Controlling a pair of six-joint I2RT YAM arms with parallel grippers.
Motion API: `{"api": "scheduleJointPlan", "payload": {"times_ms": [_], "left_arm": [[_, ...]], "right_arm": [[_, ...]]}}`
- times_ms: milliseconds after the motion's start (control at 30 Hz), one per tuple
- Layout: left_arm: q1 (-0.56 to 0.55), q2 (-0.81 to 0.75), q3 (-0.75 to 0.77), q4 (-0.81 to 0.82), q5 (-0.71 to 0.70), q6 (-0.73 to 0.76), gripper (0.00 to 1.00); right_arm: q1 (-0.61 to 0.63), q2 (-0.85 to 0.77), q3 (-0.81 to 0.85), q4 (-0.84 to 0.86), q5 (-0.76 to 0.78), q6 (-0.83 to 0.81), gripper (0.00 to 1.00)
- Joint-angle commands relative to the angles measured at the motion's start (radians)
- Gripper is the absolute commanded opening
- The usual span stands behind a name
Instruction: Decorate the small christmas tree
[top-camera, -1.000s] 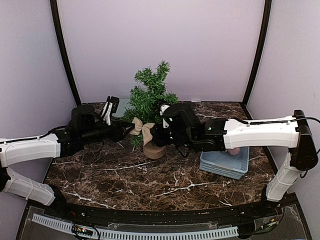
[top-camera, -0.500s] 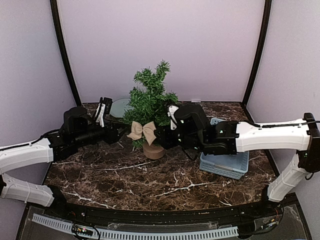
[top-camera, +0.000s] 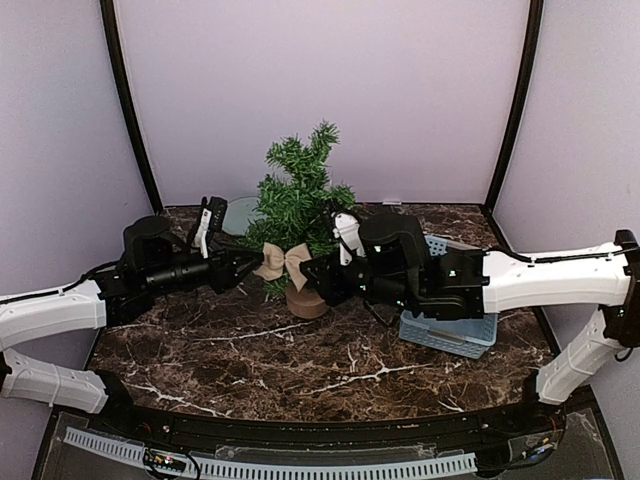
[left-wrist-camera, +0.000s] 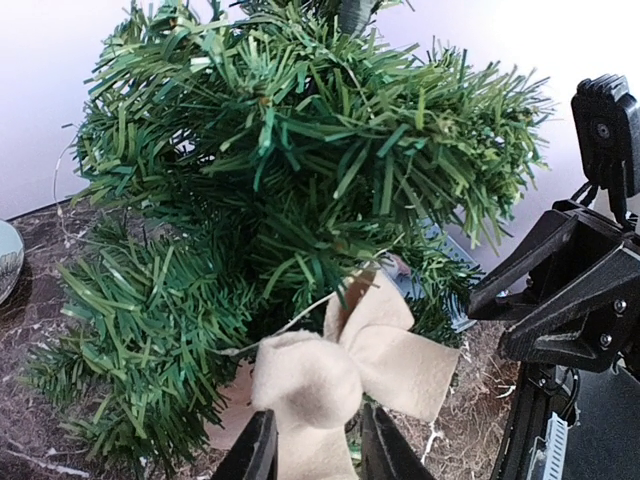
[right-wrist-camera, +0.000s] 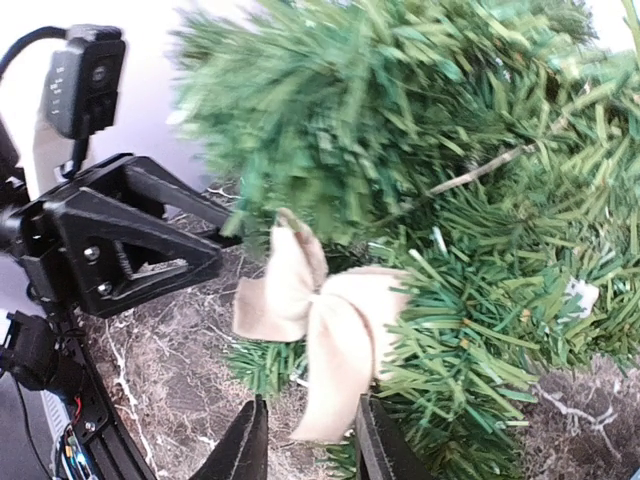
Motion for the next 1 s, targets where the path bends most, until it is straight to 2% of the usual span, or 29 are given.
{"api": "scheduleJointPlan", "payload": {"times_ms": [0, 267, 500, 800, 967], "left_arm": [[-0.005, -0.011, -0.011, 0.06, 0.025, 0.015, 0.3], [-0.007, 0.071, 0.012, 0.115, 0.03, 0.001, 0.25], [-0.006, 0.141, 0.041, 0.138, 0.026, 0.0, 0.23], [-0.006, 0.177, 0.061, 0.152, 0.01, -0.002, 0.3], [-0.007, 0.15, 0.053, 0.137, 0.01, 0.005, 0.35]], "right_arm": [[0.015, -0.017, 0.005, 0.079, 0.009, -0.055, 0.29], [0.015, 0.099, 0.109, 0.03, 0.044, -0.058, 0.19], [0.008, 0.186, 0.176, -0.077, 0.134, 0.002, 0.16], [-0.008, 0.211, 0.193, -0.146, 0.157, 0.06, 0.24], [-0.006, 0.148, 0.135, -0.048, 0.1, 0.043, 0.32]]}}
